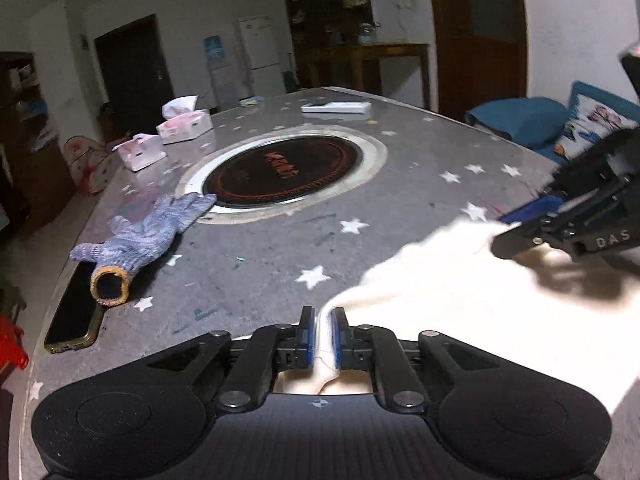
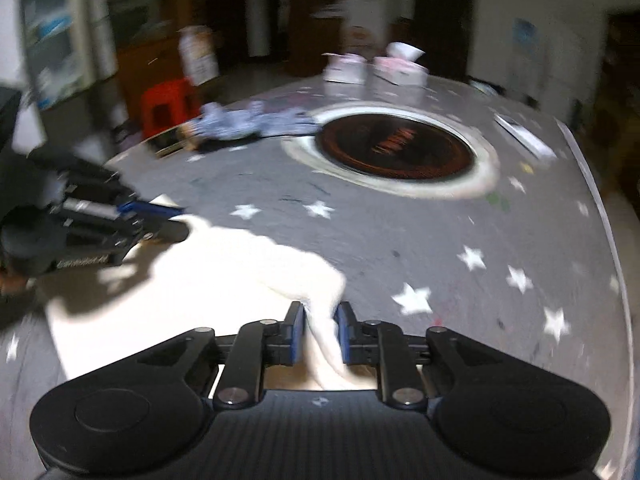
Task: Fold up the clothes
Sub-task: 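Lift the hem with both grippers and fold it over toward the collar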
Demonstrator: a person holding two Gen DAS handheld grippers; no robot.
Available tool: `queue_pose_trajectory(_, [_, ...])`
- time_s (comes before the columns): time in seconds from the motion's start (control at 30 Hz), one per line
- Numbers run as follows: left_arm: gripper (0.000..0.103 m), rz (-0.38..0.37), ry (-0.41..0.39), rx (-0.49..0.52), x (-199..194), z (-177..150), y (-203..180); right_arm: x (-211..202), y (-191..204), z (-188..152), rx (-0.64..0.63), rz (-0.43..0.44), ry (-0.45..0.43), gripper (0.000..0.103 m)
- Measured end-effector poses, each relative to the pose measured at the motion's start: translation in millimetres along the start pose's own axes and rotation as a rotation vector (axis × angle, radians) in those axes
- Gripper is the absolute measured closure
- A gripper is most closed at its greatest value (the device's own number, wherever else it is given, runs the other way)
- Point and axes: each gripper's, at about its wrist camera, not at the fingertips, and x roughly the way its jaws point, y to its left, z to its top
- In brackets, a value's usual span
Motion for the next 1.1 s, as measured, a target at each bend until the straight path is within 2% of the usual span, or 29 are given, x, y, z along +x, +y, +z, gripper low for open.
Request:
queue_pose_trajectory(0.13, [0.085, 0.04, -0.008, -0.022, 1, 1, 8, -19, -8, -1, 0.072, -0.027, -0.058, 0.085])
queue_pose_trajectory(0.2, [0.085, 0.05, -0.018, -0.035, -4, 3, 9, -32, -3, -3, 0.069, -0.017, -0.078, 0.085])
queue_pose_trajectory(0.37, [0.085, -0.042, -0.074, -0.032, -29, 7, -3, -45, 12, -18, 0.043, 0.052, -0.055, 0.085])
queue_pose_trajectory(0.5, [0.085, -0.141, -0.054, -0.02, -29, 5, -16, -34, 5, -30, 0.075, 0.029, -0.021, 0.085])
queue_pose_trajectory(0.6, [0.085, -0.137, -0.028, 0.009, -20, -1, -23, -31, -3, -35, 0.099, 0.01, -0.009, 0.086])
queue_pose_trajectory(0.67, [0.085, -0.146, 0.011, -0.03, -11, -5, -20, -31, -4, -36, 0.076, -0.01, -0.003, 0.086])
queue_pose_trajectory(0.9, [0.087, -0.162, 0.023, -0.082, -15, -15, -22, -33, -1, -36, -0.004, -0.019, 0.021, 0.086])
queue_pose_trajectory(1.1, [0.087, -0.238, 0.034, -0.148, -30, -26, -31, -40, -1, -39, -0.053, -0.041, 0.057, 0.086])
